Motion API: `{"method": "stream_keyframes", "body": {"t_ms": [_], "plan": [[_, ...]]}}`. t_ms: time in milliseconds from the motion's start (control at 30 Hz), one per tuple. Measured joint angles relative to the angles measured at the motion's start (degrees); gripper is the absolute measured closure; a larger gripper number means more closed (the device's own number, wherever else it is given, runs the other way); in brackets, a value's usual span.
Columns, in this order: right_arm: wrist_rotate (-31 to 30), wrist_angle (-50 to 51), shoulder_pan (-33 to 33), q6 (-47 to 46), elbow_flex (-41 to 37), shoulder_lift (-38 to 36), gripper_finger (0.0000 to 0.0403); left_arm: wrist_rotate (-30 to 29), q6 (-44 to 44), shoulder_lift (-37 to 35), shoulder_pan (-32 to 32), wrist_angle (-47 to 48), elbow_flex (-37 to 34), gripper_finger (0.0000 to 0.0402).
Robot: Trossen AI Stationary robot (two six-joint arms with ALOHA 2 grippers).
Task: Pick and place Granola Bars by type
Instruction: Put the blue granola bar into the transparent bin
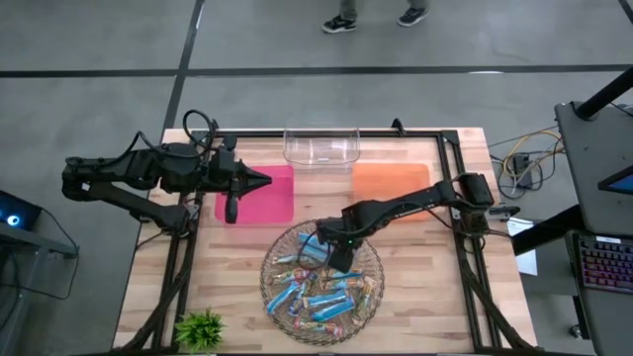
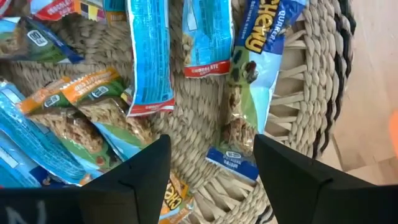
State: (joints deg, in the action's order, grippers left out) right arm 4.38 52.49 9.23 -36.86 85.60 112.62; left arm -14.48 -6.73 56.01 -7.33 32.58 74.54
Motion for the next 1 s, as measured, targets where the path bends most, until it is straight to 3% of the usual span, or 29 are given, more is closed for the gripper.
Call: {"method": "stream_keyframes", "body": {"t_ms": [267, 833, 1000], "plan": [[-2.2, 0.0, 0.1, 0.6, -0.4, 0.0, 0.0184, 0.0, -0.9, 0.0, 0.0, 0.0, 0.0, 0.0397], [-3.1, 0.0, 0.3, 2.6, 1.0, 7.0, 0.0185, 0.0, -2.2, 0.0, 0.0, -0.7, 0.0, 0.0397], [-3.1, 0.1, 0.3, 2.6, 1.1, 7.1, 0.0203, 0.0, -2.3, 0.0, 0.0, -0.9, 0.0, 0.0397]]}}
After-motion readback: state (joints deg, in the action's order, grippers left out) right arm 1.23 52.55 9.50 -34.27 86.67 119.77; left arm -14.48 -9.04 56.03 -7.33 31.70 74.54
